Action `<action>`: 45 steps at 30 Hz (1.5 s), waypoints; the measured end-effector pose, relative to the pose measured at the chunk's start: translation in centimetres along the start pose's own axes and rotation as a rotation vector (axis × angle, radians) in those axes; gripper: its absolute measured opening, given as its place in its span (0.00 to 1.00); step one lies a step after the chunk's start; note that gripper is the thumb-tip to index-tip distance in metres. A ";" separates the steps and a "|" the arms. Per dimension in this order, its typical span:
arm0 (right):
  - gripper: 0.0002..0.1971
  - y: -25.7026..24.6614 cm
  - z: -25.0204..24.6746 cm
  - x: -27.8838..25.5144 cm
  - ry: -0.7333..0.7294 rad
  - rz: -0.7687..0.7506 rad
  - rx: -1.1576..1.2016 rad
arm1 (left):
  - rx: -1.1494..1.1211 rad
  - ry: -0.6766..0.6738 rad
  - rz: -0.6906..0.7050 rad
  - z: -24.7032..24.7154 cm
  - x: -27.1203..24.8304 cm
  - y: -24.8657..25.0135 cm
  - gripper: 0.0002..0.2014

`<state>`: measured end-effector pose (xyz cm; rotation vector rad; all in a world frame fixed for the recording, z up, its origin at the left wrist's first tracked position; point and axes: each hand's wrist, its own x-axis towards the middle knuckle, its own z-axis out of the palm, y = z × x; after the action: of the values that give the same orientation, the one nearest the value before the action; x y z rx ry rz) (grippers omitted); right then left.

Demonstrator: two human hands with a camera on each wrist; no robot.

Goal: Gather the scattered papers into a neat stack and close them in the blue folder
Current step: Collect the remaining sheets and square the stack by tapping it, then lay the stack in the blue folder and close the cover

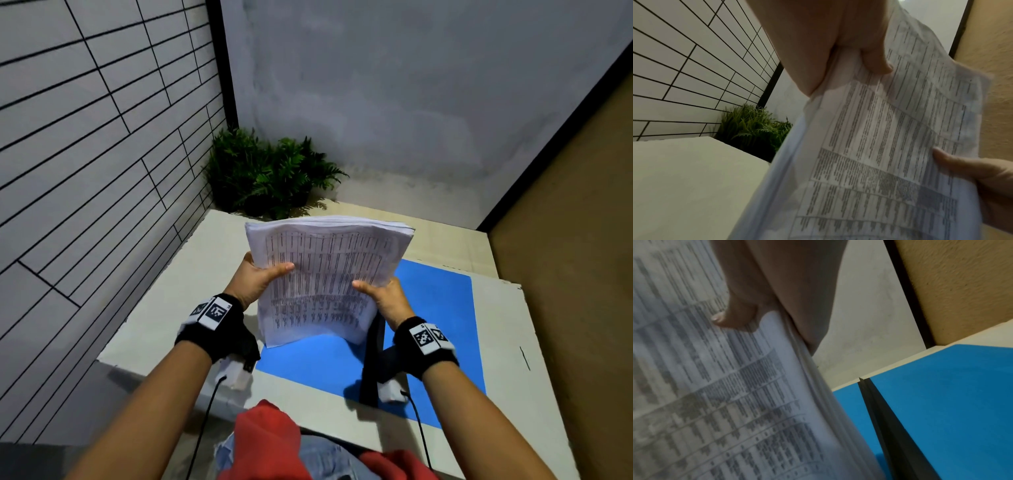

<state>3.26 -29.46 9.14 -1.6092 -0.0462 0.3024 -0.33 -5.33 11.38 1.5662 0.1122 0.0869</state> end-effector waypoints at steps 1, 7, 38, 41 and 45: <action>0.10 0.1 0.2 0.0 0.025 0.004 -0.002 | 0.019 -0.008 -0.020 -0.1 0.1 -0.2 0.13; 0.20 0.2 0.6 0.3 0.209 -0.023 0.079 | 0.189 -0.084 -0.188 -0.8 -1.2 -3.3 0.26; 0.17 11.5 2.5 -2.3 0.300 0.574 -0.760 | 0.570 -0.082 -0.507 1.9 0.0 -15.2 0.27; 0.24 10.5 2.6 -3.0 0.203 0.542 -0.995 | 0.580 -0.099 -0.519 2.2 0.0 -15.0 0.27; 0.28 10.5 2.3 -3.0 0.189 0.561 -1.034 | 0.611 -0.108 -0.546 3.1 -0.4 -14.9 0.27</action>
<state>-1.80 -28.51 -0.81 -2.6643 0.4734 0.6158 -0.55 -8.47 -3.50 2.0857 0.5136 -0.5029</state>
